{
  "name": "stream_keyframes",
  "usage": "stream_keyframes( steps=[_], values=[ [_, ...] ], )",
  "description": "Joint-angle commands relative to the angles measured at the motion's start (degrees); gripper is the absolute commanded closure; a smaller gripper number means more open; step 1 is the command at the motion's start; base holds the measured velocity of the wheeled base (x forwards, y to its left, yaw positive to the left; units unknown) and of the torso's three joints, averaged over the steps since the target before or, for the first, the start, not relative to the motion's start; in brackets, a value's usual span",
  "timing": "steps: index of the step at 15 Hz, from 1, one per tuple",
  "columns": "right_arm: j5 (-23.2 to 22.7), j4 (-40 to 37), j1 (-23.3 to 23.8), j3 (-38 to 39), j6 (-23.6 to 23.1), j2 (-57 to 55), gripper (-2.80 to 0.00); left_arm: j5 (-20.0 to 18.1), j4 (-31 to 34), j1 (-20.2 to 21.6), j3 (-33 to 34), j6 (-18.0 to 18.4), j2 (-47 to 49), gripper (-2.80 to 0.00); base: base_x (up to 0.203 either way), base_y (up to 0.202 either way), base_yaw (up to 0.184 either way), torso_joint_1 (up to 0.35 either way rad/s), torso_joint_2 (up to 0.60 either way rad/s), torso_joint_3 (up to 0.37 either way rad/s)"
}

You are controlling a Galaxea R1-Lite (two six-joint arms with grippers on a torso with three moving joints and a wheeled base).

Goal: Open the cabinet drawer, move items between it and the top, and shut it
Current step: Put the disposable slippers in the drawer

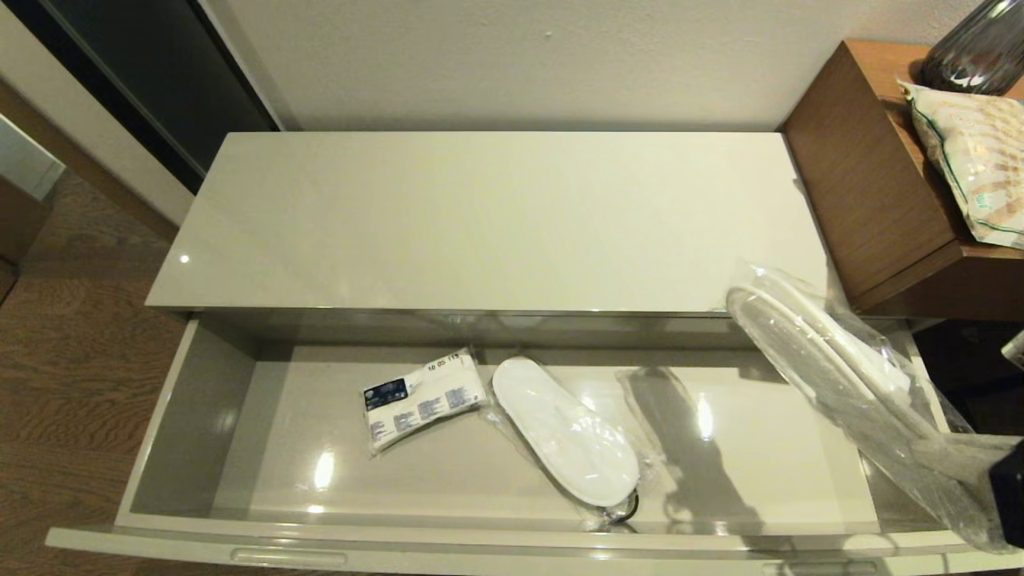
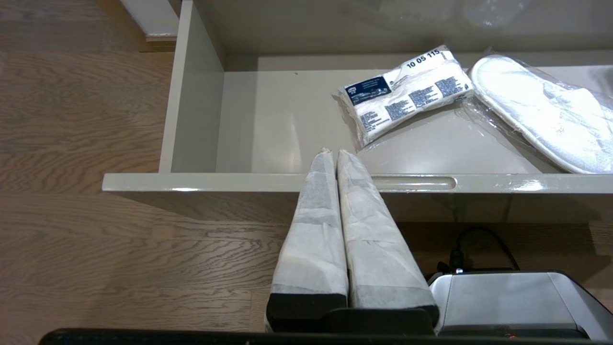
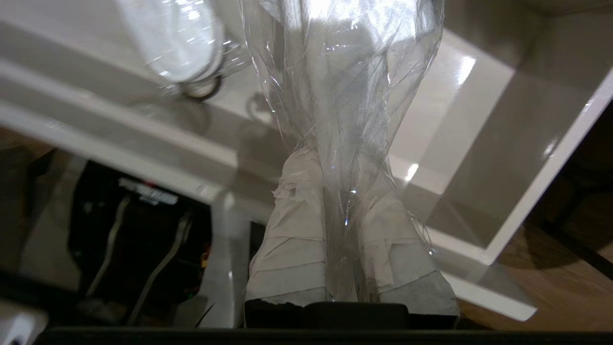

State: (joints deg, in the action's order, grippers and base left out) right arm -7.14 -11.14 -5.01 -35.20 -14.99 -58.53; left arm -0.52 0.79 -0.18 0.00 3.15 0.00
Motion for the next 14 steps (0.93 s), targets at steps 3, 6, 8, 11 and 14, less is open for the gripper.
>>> stream_keyframes(
  steps=[3, 6, 8, 11, 14],
  values=[
    [-11.07, -13.30, -0.65, 2.46, -0.53, 7.76, 0.00, 0.00, 0.00, 0.01, 0.00, 0.01, 0.09, 0.00, 0.000, 0.000, 0.000, 0.000, 0.00, 0.000],
    [-15.48, -11.86, -0.68, 3.54, -0.33, -0.67, 0.00, 0.00, 0.00, 0.01, 0.00, 0.01, 0.09, 0.00, 0.000, 0.000, 0.000, 0.000, 0.00, 0.000],
    [-17.10, -7.05, -0.56, 4.73, 0.02, -7.57, 0.00, 0.00, 0.00, 0.01, 0.00, 0.01, 0.09, 0.00, 0.000, 0.000, 0.000, 0.000, 0.00, 0.000],
    [-17.71, 6.10, 0.16, 6.56, 1.67, -20.69, 0.00, 0.00, 0.00, 0.01, 0.00, 0.01, 0.09, 0.00, 0.000, 0.000, 0.000, 0.000, 0.00, 0.000],
    [-18.19, 19.30, 0.49, 6.73, 4.51, -36.40, 0.00, 0.00, 0.00, 0.01, 0.00, 0.01, 0.09, 0.00, 0.000, 0.000, 0.000, 0.000, 0.00, 0.000]
  ],
)
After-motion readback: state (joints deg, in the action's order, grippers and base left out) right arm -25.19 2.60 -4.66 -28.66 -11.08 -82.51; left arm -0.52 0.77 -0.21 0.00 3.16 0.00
